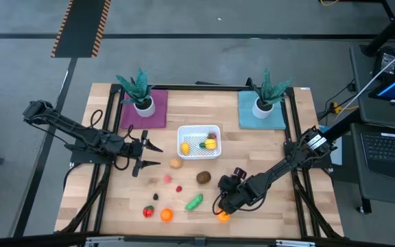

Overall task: Pick and placing Produce into tupperware
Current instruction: Put the red cherry into the white bin

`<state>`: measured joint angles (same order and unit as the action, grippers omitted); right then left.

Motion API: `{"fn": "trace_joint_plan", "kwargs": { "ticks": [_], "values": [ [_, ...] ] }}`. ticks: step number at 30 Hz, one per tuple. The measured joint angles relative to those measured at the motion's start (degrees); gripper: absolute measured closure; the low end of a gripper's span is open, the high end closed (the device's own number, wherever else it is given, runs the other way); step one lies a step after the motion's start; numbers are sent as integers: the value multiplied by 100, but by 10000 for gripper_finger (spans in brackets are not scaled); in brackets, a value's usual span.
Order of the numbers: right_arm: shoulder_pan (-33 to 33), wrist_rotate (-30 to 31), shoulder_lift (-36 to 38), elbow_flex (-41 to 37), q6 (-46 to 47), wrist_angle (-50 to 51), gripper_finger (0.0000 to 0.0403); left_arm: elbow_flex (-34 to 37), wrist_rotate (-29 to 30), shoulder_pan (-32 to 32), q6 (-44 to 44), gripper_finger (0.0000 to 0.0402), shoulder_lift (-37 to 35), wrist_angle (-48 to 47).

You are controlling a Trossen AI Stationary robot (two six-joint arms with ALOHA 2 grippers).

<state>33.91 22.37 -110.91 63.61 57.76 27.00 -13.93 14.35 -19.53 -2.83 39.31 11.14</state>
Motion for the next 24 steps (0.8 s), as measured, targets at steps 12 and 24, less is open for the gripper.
{"fn": "trace_joint_plan", "kwargs": {
  "ticks": [12, 24],
  "values": [
    [-7, -7, -15, -4, -33, -54, 255, 0, 0, 2, 0, 177, 0, 0],
    [-7, -31, -20, -8, -18, -56, 275, -1, 0, 0, 0, 177, 0, 0]
  ]
}}
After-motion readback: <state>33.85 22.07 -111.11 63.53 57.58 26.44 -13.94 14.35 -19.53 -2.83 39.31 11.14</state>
